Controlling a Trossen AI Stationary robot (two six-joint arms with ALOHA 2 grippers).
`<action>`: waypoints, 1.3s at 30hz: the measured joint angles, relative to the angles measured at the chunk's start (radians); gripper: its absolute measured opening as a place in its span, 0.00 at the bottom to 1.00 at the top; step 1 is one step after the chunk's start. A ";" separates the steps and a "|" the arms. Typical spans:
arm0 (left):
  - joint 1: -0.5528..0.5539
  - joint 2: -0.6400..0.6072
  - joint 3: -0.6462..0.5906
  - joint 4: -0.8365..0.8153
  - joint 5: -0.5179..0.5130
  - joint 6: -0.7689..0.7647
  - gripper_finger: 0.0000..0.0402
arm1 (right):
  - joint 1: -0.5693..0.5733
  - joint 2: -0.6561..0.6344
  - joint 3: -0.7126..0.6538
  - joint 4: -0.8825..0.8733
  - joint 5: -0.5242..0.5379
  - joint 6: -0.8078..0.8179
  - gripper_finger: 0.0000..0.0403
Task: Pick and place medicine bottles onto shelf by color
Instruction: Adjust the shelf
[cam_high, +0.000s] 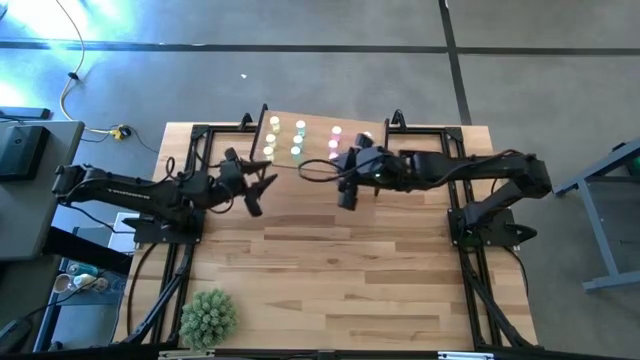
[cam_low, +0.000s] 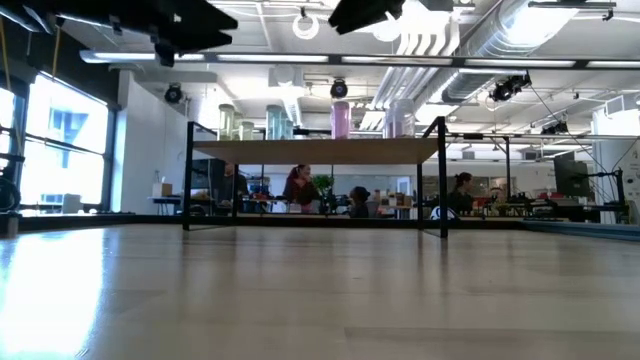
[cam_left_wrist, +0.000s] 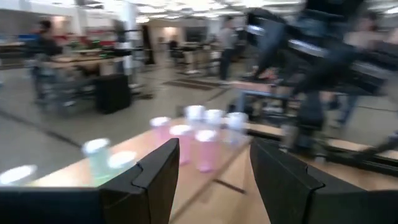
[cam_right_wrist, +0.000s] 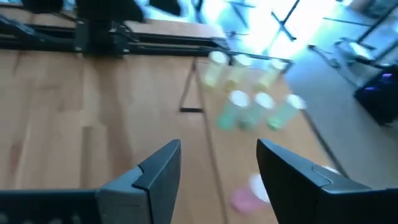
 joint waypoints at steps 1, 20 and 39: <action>-0.014 -0.001 0.000 0.002 0.015 0.001 0.46 | 0.000 -0.019 0.000 -0.018 0.021 0.000 0.50; -0.195 0.079 -0.032 -0.055 0.125 -0.156 0.46 | 0.062 -0.233 -0.245 -0.488 0.177 0.375 0.50; -0.199 0.122 -0.032 -0.048 0.126 -0.175 0.46 | 0.196 -0.373 -0.876 0.185 0.178 0.430 0.36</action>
